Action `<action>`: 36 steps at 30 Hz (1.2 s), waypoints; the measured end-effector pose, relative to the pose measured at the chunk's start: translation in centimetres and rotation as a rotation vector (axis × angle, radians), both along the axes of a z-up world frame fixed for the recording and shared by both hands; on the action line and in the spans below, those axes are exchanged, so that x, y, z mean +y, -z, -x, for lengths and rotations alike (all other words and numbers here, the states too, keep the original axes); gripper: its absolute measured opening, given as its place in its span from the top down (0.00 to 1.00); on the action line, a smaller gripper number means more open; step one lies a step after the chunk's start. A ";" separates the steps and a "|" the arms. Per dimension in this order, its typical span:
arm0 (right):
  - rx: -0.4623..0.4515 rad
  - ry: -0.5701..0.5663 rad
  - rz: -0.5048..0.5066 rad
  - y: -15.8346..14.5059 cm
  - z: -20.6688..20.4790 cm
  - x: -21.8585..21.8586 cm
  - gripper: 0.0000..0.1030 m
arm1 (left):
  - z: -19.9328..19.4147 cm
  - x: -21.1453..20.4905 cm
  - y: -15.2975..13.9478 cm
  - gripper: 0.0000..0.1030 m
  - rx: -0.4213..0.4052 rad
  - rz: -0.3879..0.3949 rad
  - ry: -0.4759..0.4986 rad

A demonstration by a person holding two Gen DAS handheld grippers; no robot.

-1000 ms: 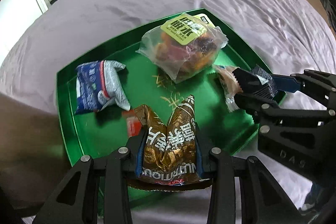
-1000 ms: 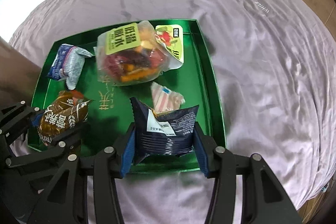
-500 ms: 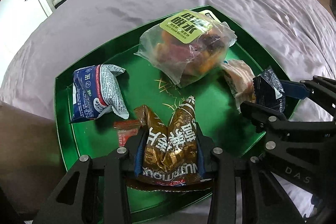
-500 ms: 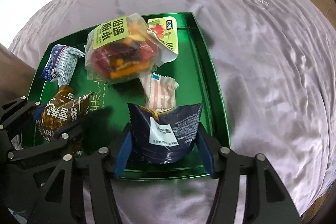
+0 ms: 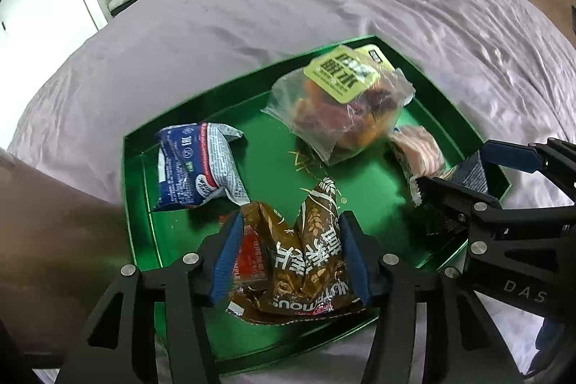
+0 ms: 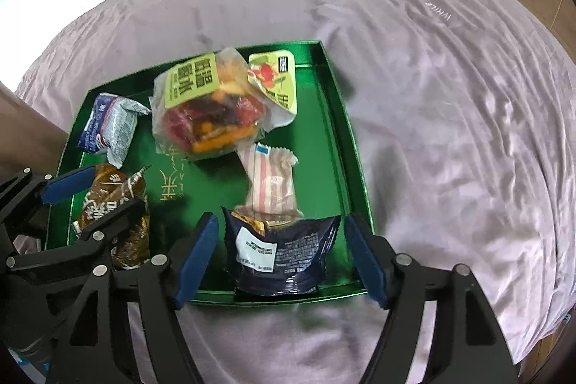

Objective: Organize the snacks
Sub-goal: 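Open both tools to drop the brown bag and navy bag into the tray, then move both open tools back toward the remaining snacks on the bed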

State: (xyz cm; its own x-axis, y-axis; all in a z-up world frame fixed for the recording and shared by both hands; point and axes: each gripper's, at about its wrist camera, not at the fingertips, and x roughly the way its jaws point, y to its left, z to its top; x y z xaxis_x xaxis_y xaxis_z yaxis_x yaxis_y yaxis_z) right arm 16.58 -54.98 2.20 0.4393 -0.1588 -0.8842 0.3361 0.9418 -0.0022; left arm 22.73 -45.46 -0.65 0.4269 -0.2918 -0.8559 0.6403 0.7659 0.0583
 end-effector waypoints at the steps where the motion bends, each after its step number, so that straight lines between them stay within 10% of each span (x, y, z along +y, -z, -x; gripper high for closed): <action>1: -0.004 0.000 0.005 -0.3 0.1 0.1 0.00 | 0.1 0.1 -0.3 0.49 -0.010 0.002 -0.005; 12: -0.063 0.043 0.061 -5.0 2.9 1.0 0.00 | 1.8 2.1 -3.6 0.29 -0.061 0.069 -0.010; 36: 0.116 0.027 0.098 -7.5 12.6 9.4 0.00 | 13.0 15.8 -7.1 0.29 -0.033 0.036 0.185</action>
